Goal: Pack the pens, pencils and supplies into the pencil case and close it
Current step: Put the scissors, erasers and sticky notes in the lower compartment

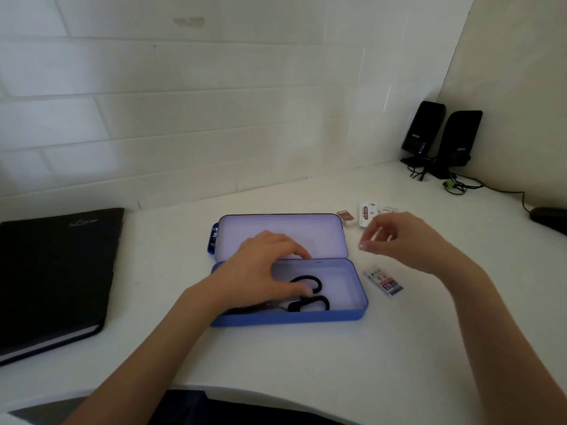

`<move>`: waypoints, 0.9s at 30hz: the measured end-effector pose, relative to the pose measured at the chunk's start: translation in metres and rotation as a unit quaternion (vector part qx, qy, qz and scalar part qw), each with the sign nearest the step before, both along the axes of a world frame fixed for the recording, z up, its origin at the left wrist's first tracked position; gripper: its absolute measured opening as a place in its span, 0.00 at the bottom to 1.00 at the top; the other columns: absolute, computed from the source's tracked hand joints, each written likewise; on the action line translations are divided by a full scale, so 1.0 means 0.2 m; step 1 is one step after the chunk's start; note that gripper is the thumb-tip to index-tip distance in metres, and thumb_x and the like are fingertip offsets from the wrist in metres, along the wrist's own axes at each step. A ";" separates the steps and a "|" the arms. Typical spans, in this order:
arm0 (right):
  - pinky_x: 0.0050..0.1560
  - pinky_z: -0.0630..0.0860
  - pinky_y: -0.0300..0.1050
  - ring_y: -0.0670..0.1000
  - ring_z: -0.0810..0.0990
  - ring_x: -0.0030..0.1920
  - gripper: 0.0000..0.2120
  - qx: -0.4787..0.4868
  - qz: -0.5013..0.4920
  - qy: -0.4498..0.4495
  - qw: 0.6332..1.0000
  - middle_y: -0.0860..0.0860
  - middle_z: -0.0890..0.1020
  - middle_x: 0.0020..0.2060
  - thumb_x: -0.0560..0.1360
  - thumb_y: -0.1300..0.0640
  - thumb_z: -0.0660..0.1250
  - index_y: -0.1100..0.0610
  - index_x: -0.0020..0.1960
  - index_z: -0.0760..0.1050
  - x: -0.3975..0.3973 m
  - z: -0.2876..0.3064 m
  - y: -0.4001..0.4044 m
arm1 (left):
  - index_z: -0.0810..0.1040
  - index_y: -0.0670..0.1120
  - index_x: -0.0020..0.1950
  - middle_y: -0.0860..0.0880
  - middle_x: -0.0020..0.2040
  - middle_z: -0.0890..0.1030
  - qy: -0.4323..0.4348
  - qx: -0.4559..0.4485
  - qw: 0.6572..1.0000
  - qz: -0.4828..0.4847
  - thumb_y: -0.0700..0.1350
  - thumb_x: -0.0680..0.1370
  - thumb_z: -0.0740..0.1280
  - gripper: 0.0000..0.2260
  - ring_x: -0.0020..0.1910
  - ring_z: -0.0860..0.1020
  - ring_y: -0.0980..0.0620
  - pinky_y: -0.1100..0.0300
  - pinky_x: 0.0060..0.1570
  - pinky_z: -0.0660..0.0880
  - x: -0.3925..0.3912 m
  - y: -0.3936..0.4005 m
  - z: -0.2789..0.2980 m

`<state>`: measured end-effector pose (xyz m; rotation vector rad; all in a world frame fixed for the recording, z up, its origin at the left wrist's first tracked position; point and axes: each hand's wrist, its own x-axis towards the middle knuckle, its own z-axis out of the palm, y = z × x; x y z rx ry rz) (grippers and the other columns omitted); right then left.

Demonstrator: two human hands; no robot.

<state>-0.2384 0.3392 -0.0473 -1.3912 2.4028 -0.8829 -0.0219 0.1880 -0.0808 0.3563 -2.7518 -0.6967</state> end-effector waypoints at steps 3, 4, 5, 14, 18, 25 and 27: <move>0.36 0.69 0.39 0.45 0.75 0.33 0.12 0.148 -0.003 -0.039 0.988 0.48 0.80 0.37 0.65 0.46 0.75 0.48 0.44 0.77 -0.06 0.01 0.08 | 0.73 0.61 0.61 0.65 0.58 0.74 -0.040 -0.028 0.999 -0.015 0.63 0.66 0.71 0.24 0.60 0.68 0.62 0.61 0.65 0.59 0.00 0.01 -0.04; 0.37 0.70 0.39 0.45 0.75 0.35 0.14 0.186 -0.001 -0.037 0.982 0.48 0.79 0.38 0.64 0.45 0.75 0.47 0.45 0.76 -0.05 0.01 0.08 | 0.73 0.62 0.61 0.66 0.58 0.74 -0.042 -0.038 0.998 -0.018 0.64 0.66 0.71 0.25 0.60 0.68 0.63 0.62 0.65 0.57 0.00 0.00 -0.04; 0.37 0.70 0.39 0.45 0.76 0.36 0.16 0.217 0.002 -0.030 0.976 0.47 0.79 0.39 0.63 0.44 0.75 0.46 0.47 0.75 -0.04 0.01 0.08 | 0.73 0.62 0.61 0.66 0.58 0.74 -0.040 -0.043 0.998 -0.020 0.64 0.66 0.71 0.25 0.60 0.68 0.65 0.63 0.65 0.56 0.00 0.00 -0.05; 0.30 0.76 0.40 0.47 0.76 0.30 0.07 0.177 -0.031 -0.039 0.983 0.49 0.77 0.36 0.68 0.55 0.68 0.52 0.45 0.73 0.03 -0.03 0.01 | 0.74 0.64 0.59 0.67 0.57 0.75 -0.031 -0.038 0.998 -0.025 0.65 0.65 0.68 0.23 0.58 0.70 0.65 0.64 0.60 0.63 0.00 0.00 -0.05; 0.29 0.78 0.39 0.48 0.79 0.28 0.04 0.088 -0.010 -0.129 0.988 0.53 0.81 0.33 0.68 0.56 0.68 0.53 0.41 0.74 0.05 0.02 0.02 | 0.74 0.66 0.61 0.66 0.59 0.74 -0.046 -0.036 0.998 -0.022 0.66 0.66 0.67 0.24 0.60 0.70 0.62 0.59 0.62 0.64 0.00 0.00 -0.05; 0.29 0.68 0.39 0.43 0.70 0.25 0.07 0.106 0.097 -0.039 0.989 0.45 0.74 0.25 0.67 0.51 0.69 0.48 0.37 0.71 0.21 0.00 -0.03 | 0.75 0.65 0.61 0.61 0.61 0.74 -0.055 -0.052 0.997 -0.023 0.64 0.67 0.69 0.22 0.59 0.69 0.61 0.62 0.58 0.63 0.00 -0.01 -0.05; 0.30 0.66 0.39 0.43 0.69 0.26 0.08 0.117 0.098 0.003 0.988 0.44 0.71 0.27 0.67 0.51 0.69 0.49 0.35 0.70 0.25 -0.04 -0.05 | 0.74 0.65 0.61 0.61 0.62 0.74 -0.061 -0.057 0.996 -0.022 0.63 0.68 0.69 0.22 0.59 0.69 0.61 0.63 0.57 0.61 0.00 -0.01 -0.06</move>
